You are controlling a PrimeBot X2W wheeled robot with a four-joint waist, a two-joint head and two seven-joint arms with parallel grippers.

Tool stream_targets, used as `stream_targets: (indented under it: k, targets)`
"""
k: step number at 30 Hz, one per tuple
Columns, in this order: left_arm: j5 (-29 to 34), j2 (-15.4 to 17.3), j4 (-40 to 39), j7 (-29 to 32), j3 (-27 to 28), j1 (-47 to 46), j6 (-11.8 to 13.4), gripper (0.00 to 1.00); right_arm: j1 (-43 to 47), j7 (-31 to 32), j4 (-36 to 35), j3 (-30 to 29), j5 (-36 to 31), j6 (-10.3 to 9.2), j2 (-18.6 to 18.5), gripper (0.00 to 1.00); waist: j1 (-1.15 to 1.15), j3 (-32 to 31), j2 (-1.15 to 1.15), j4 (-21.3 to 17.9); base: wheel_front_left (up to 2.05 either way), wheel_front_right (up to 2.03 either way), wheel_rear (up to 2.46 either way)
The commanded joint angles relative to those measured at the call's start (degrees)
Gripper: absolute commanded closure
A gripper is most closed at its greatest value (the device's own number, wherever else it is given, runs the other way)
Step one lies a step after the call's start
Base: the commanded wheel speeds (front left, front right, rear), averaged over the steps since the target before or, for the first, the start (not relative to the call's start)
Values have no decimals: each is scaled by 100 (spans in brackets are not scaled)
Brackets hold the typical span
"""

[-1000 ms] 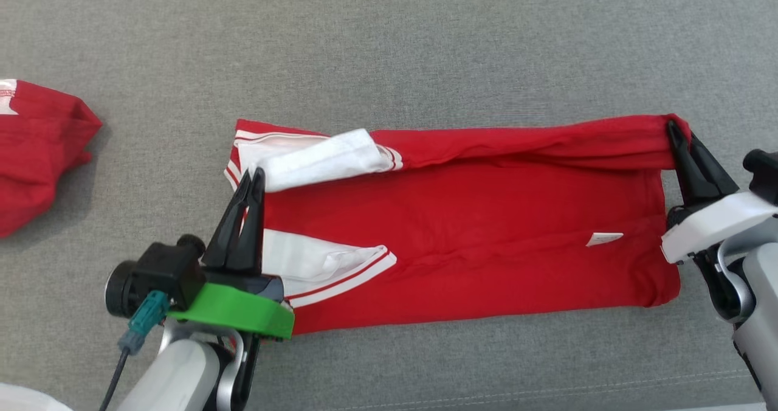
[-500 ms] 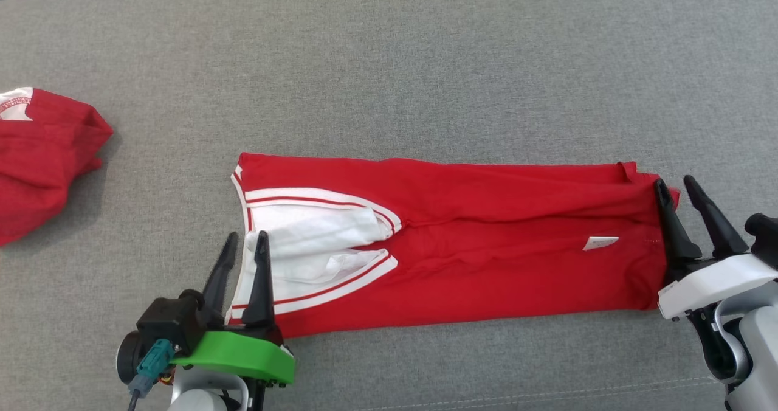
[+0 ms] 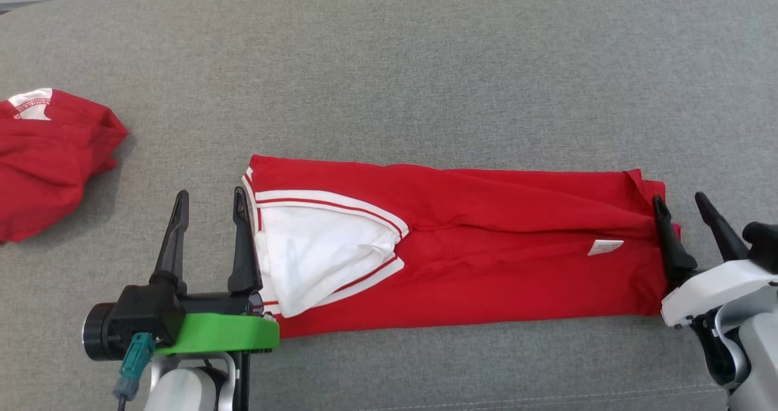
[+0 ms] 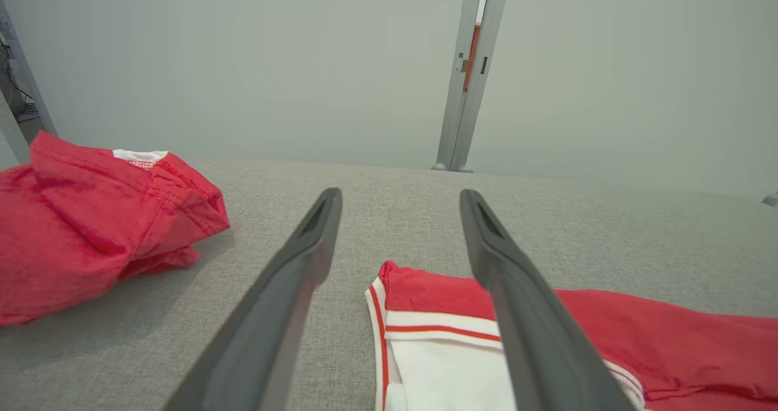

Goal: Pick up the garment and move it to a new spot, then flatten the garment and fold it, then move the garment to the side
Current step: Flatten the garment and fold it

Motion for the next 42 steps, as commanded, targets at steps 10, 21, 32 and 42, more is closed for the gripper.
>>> stream_targets:
  k: [10, 21, 32, 42]
  targets:
    - [698, -327, 162, -14, 634, 250, -415, 0, -210, 2, 1153, 588, 572, -9, 305, 0, 0, 30, 0, 77, 0, 0, 0]
    - [963, -447, 260, -15, 1026, 381, -641, 0, -466, 11, 1510, 894, 1234, -13, 160, 100, 0, -192, 0, 0, 0, 0, 0]
    - [1032, -480, 300, -10, 1251, 544, -770, 0, -570, -7, 1833, 303, 1333, -11, -859, 100, 0, -484, 0, -162, 0, 0, 0]
    - [954, -484, 366, -9, 1279, 627, -777, 0, -967, 8, 1543, 785, 1346, -10, -661, 100, 0, -670, 0, -304, 0, 0, 0]
